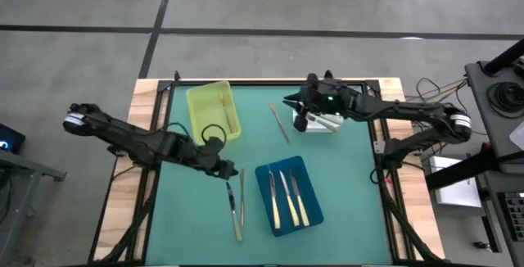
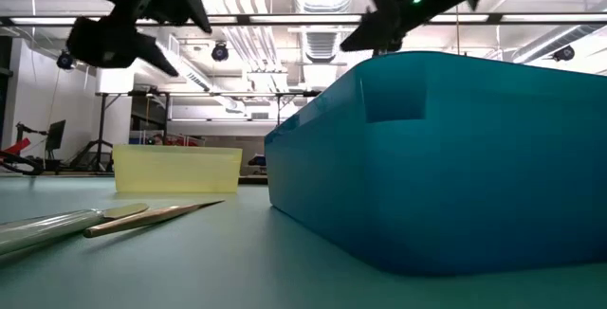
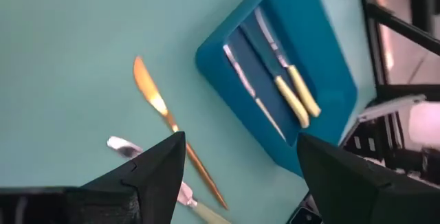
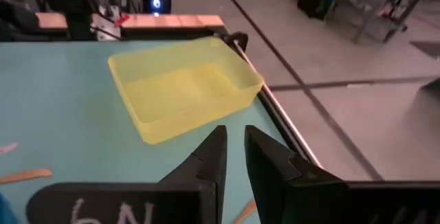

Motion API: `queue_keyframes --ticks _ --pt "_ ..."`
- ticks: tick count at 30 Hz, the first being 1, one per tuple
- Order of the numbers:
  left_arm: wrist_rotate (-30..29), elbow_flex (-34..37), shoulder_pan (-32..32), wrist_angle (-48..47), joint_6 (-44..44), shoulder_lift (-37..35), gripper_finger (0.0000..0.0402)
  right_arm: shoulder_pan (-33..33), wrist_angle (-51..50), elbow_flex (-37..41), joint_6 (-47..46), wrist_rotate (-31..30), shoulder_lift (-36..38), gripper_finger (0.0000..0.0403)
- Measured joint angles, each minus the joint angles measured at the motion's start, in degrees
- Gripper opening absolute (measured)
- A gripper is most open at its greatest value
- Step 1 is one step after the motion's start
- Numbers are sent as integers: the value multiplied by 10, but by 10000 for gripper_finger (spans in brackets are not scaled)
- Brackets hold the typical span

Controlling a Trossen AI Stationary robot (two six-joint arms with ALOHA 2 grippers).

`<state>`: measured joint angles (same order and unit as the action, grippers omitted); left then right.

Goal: Sort silverware by color (type)
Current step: Put the green knife into the white bin

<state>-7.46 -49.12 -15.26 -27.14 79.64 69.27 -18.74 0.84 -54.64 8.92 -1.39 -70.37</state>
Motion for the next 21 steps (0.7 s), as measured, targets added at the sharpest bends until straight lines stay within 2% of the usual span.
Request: queue_keyframes --ticks 7,14,18,21 --pt "24 0 -30 0 108 55 259 0 38 74 12 0 91 43" --pt "37 -4 -75 -7 207 98 258 0 77 99 25 0 120 43" --pt "33 -49 -94 -61 234 136 256 0 91 98 40 0 124 43" --pt "0 -97 -108 -102 231 178 256 0 88 95 41 -1 125 43"
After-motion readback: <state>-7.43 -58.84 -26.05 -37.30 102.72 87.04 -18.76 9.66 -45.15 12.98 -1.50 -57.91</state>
